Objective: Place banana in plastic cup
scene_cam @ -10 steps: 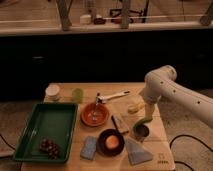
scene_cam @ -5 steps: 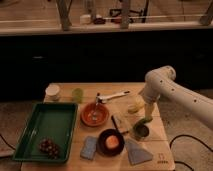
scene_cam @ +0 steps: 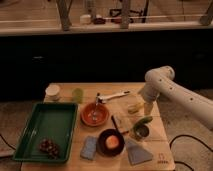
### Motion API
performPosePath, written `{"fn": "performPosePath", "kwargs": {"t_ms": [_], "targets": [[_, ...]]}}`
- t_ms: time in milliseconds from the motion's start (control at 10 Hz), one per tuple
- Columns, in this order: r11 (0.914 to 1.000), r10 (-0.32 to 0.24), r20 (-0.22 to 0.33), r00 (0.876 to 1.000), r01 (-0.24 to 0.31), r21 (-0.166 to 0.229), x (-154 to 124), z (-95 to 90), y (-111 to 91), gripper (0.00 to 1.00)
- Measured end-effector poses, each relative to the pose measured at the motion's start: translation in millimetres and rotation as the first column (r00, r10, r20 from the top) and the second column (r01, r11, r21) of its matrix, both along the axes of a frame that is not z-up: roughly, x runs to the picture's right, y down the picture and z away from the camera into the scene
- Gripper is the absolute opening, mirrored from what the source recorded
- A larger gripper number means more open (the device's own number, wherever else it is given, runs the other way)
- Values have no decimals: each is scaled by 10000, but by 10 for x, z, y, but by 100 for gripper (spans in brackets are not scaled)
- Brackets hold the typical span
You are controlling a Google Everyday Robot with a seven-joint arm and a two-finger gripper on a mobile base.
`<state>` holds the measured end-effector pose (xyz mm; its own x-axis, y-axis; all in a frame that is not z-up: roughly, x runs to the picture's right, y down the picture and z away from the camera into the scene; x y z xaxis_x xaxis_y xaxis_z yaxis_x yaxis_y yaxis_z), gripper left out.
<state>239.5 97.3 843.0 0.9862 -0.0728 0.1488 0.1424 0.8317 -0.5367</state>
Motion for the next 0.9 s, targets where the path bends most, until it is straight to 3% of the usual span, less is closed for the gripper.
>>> {"fn": "performPosePath", "kwargs": {"t_ms": [900], "targets": [[9997, 131, 152, 9998, -128, -209, 8, 254, 55, 80]]}}
